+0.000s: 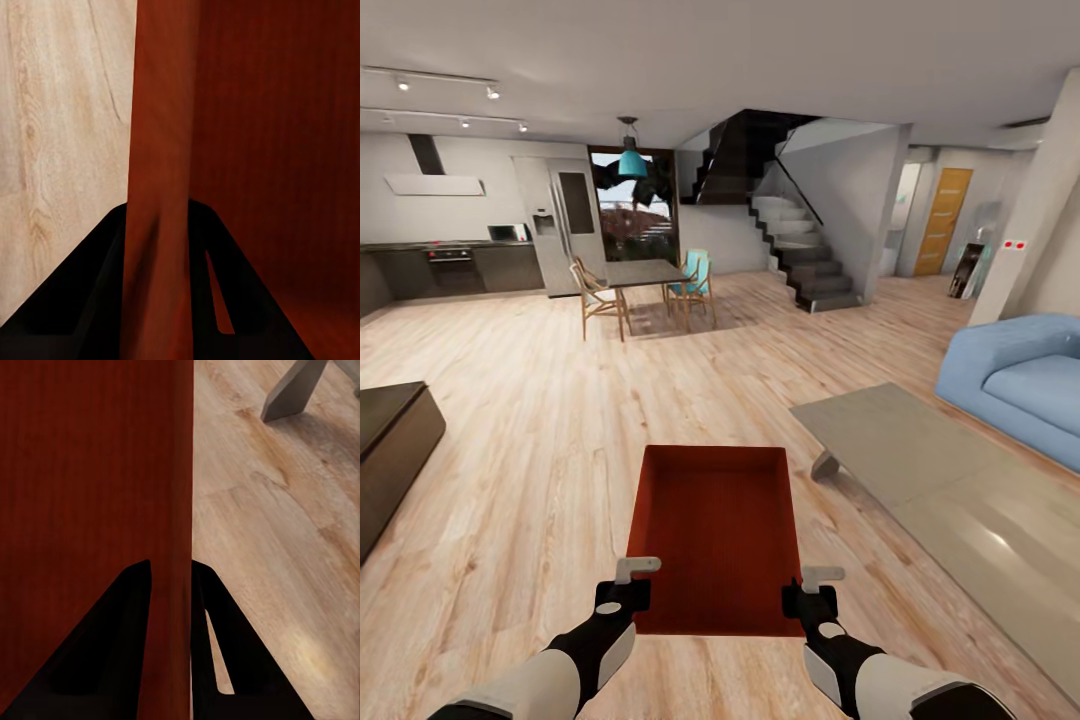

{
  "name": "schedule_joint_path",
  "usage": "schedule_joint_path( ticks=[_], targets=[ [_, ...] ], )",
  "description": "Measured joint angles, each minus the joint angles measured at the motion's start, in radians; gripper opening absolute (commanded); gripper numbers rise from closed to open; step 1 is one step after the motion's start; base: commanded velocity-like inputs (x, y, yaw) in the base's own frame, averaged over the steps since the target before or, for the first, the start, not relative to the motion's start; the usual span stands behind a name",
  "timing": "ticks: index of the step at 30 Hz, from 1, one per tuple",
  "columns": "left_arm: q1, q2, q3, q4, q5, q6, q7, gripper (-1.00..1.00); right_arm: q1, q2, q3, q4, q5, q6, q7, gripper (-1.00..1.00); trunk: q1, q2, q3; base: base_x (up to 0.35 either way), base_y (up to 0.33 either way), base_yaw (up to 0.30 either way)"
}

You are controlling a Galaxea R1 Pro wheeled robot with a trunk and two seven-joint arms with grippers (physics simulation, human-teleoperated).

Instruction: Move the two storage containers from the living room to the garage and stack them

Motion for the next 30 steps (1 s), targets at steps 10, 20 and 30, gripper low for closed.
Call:
schedule_joint_path(
  ticks=[10, 20, 30],
  targets=[
    [0.001, 0.001, -0.007, 0.004, 0.005, -0.004, -0.003, -1.00, 0.001, 0.001, 0.049, 0.002, -0.045, -0.002, -0.002, -1.00, 0.000, 0.000, 0.000, 0.003, 0.000, 0.007],
    [0.001, 0.000, 0.005, 0.004, -0.007, -0.004, -0.004, -1.00, 0.001, 0.003, 0.153, 0.003, -0.147, -0.002, -0.003, -1.00, 0.000, 0.000, 0.000, 0.002, 0.000, 0.000],
    [0.001, -0.001, 0.024, 0.004, -0.030, -0.003, -0.005, -1.00, 0.001, 0.003, 0.134, 0.004, -0.130, -0.004, -0.003, -1.00, -0.001, 0.000, 0.000, 0.246, 0.000, 0.000]
  ],
)
